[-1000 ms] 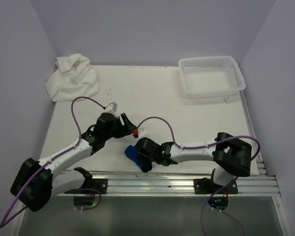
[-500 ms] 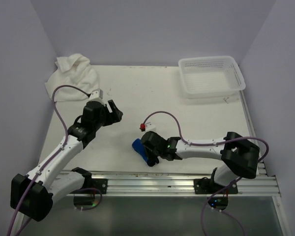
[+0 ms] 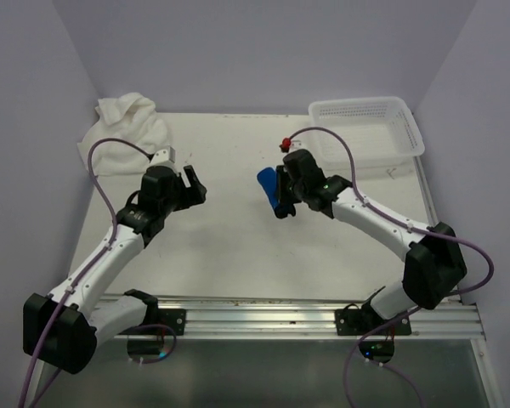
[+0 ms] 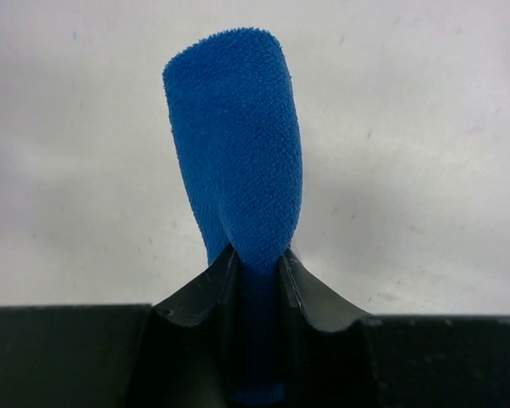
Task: Roll the towels
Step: Place the rolled towel into the container
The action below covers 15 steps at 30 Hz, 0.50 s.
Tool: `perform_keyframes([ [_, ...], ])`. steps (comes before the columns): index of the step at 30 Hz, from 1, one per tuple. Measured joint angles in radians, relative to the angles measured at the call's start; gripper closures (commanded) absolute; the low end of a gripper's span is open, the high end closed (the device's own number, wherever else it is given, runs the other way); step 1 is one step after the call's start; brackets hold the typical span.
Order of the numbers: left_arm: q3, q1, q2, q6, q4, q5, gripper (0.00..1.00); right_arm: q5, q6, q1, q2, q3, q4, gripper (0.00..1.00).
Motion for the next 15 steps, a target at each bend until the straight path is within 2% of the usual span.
perform_keyframes([
  [10, 0.174, 0.006, 0.06, 0.101, -0.05, 0.021, 0.16, -0.019, -0.155, -0.275, 0.185, 0.414, -0.05, 1.0],
  [15, 0.177, 0.006, 0.071, 0.144, -0.051, -0.011, 0.16, 0.034, -0.237, -0.344, 0.28, 0.516, -0.034, 1.0],
])
